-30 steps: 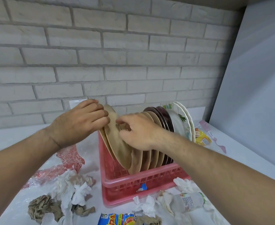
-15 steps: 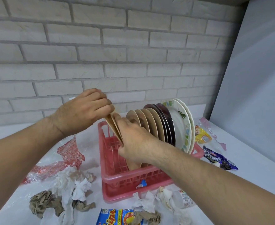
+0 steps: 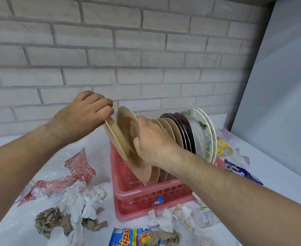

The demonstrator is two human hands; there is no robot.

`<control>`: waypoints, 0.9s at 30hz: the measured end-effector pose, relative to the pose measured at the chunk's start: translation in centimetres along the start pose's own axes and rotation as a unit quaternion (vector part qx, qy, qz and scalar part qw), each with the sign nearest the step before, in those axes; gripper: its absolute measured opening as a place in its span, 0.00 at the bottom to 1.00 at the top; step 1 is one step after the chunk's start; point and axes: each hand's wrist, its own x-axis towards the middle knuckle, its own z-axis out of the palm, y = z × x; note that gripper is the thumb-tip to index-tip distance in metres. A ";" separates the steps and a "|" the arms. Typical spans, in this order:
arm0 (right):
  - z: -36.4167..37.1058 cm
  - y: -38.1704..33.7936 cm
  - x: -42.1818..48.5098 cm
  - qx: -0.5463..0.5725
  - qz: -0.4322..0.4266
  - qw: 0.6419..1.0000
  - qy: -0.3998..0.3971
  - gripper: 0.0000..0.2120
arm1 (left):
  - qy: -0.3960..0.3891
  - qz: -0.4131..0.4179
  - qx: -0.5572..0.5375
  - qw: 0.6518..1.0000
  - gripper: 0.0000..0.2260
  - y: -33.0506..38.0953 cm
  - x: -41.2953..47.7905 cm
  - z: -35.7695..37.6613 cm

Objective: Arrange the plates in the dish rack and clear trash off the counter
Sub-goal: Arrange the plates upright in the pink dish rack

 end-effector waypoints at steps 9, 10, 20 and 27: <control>1.9 -0.3 1.6 -0.096 0.055 0.994 -0.025 0.30 | -0.024 -0.010 -0.011 1.000 0.09 -0.8 -0.6 0.0; 2.2 -0.3 1.6 -0.104 0.063 0.992 -0.040 0.36 | -0.020 -0.005 -0.010 1.000 0.08 -0.8 -0.6 0.1; 4.2 0.6 2.9 -0.136 0.080 0.983 -0.096 0.50 | -0.008 0.027 -0.015 0.999 0.08 0.0 -1.2 1.2; 1.3 1.1 3.3 -0.225 0.003 0.973 -0.040 0.23 | -0.032 0.062 -0.039 0.997 0.14 0.9 -0.3 1.4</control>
